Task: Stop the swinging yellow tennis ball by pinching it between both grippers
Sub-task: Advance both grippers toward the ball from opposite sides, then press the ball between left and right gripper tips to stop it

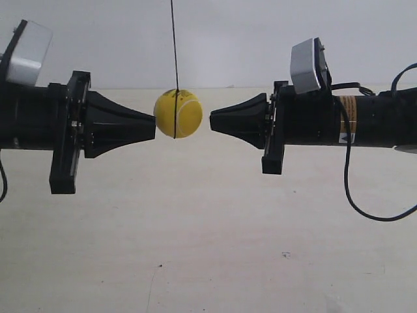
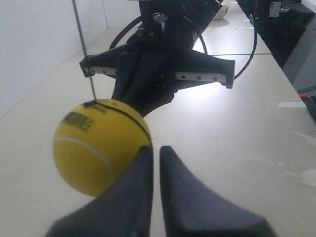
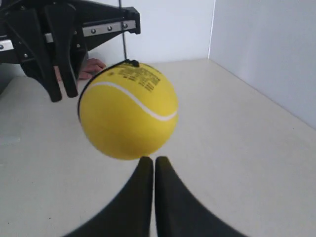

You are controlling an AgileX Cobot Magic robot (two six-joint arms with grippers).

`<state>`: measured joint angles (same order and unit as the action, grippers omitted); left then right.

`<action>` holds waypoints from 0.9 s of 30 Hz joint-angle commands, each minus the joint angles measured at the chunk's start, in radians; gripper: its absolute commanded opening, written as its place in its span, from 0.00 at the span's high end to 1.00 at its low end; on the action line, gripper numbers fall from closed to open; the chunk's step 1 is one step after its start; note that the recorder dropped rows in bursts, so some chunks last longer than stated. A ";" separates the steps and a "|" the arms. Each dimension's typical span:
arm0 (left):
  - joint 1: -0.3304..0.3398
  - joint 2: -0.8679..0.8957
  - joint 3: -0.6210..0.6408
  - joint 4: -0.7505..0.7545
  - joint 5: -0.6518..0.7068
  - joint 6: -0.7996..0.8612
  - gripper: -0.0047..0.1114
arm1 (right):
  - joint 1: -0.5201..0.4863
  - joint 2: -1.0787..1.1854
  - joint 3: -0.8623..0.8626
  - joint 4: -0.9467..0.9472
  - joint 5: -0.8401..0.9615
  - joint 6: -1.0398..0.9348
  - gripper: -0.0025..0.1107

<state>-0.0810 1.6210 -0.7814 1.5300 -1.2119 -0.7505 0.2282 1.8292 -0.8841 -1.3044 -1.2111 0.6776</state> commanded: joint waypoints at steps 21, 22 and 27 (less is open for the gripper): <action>-0.010 0.025 -0.022 -0.005 0.009 -0.016 0.92 | 0.002 -0.002 -0.006 -0.019 -0.010 0.001 0.98; -0.010 0.025 -0.022 -0.003 0.009 -0.018 0.92 | 0.002 -0.002 -0.006 -0.019 -0.010 0.001 0.98; -0.010 0.025 -0.022 0.003 0.000 -0.019 0.92 | 0.002 -0.002 -0.006 -0.028 -0.010 0.001 0.98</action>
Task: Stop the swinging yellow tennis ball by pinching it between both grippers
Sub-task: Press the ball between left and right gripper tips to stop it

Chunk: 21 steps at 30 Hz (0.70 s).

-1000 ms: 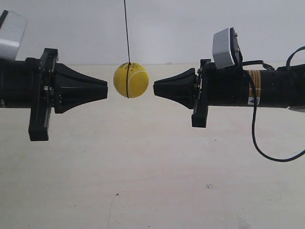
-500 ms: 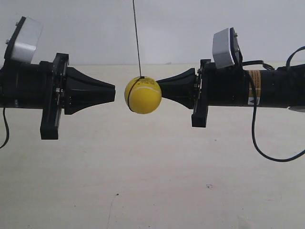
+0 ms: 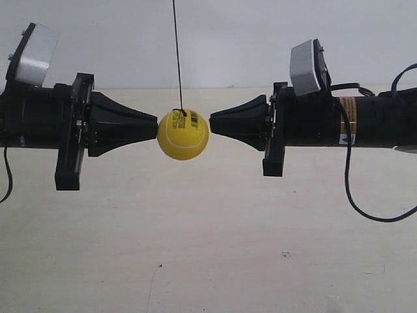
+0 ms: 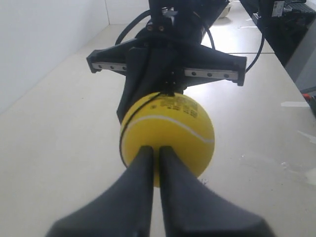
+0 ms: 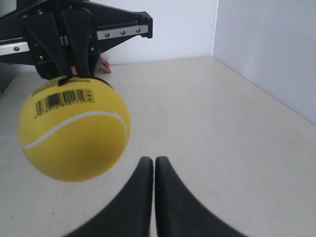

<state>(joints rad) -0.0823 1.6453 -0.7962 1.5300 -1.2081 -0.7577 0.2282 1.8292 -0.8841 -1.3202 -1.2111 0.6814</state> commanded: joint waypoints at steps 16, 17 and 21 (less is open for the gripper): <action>-0.008 0.001 -0.007 0.003 -0.013 -0.013 0.92 | 0.002 -0.002 -0.026 -0.050 -0.010 0.029 0.98; -0.008 0.001 -0.007 0.003 -0.013 -0.013 0.92 | 0.002 -0.002 -0.026 -0.050 -0.010 0.032 0.98; -0.008 0.001 -0.007 0.005 -0.013 -0.013 0.92 | 0.002 -0.002 -0.026 -0.061 -0.010 0.032 0.98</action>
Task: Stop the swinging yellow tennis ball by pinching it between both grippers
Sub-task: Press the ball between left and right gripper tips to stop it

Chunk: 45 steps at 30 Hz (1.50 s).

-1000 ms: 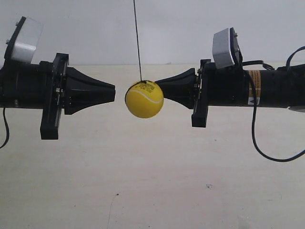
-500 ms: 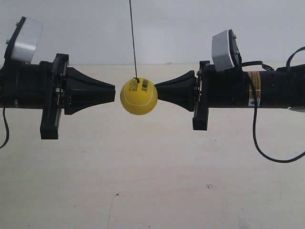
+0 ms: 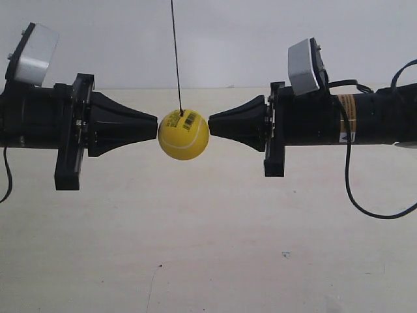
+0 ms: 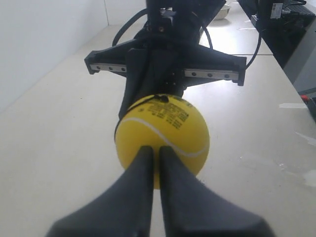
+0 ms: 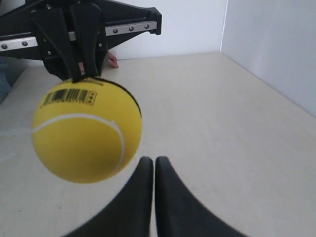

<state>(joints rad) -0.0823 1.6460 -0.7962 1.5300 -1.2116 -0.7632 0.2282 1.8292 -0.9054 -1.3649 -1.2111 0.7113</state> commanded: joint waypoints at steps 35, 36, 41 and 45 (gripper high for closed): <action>-0.016 0.002 -0.007 0.023 -0.009 -0.023 0.92 | 0.002 -0.002 -0.005 -0.028 -0.010 0.004 0.98; -0.021 0.002 -0.007 0.023 -0.009 -0.023 0.92 | 0.002 -0.002 -0.005 -0.028 -0.010 0.004 0.98; -0.058 0.002 -0.007 0.017 -0.009 -0.014 0.92 | 0.002 -0.002 -0.005 -0.028 -0.010 0.004 0.98; -0.062 0.002 -0.007 0.012 0.009 -0.007 0.92 | 0.002 -0.002 -0.005 -0.028 -0.010 0.004 0.98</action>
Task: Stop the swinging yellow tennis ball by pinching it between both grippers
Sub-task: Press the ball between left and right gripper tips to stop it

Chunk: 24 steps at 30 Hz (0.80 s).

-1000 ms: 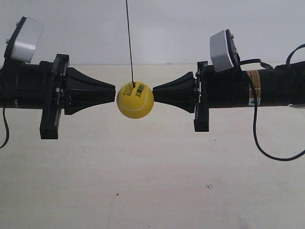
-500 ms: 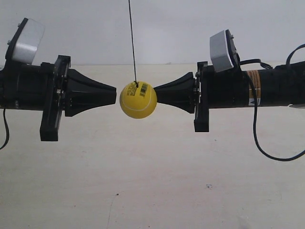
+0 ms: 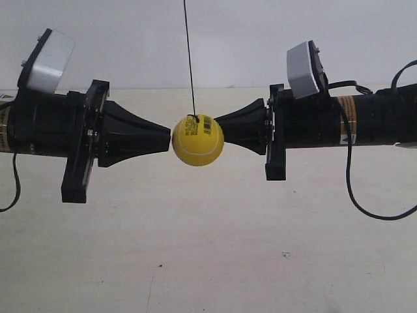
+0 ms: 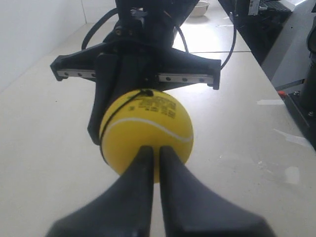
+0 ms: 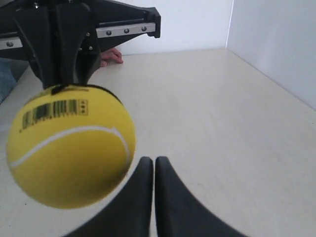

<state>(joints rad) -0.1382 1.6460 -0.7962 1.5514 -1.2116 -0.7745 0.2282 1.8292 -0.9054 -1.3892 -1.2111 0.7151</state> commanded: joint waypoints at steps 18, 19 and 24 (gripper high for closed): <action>-0.006 0.002 -0.007 -0.009 0.009 0.004 0.92 | 0.002 -0.063 -0.005 -0.079 -0.010 0.036 0.98; -0.006 0.002 -0.007 -0.009 0.009 0.004 0.92 | 0.002 -0.066 -0.005 -0.089 -0.010 0.036 0.98; -0.006 0.002 -0.007 -0.009 0.011 0.004 0.92 | 0.002 -0.066 -0.005 -0.091 0.020 0.036 0.98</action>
<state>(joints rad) -0.1382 1.6460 -0.7962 1.5514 -1.2071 -0.7745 0.2282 1.7723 -0.9054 -1.4718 -1.2067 0.7454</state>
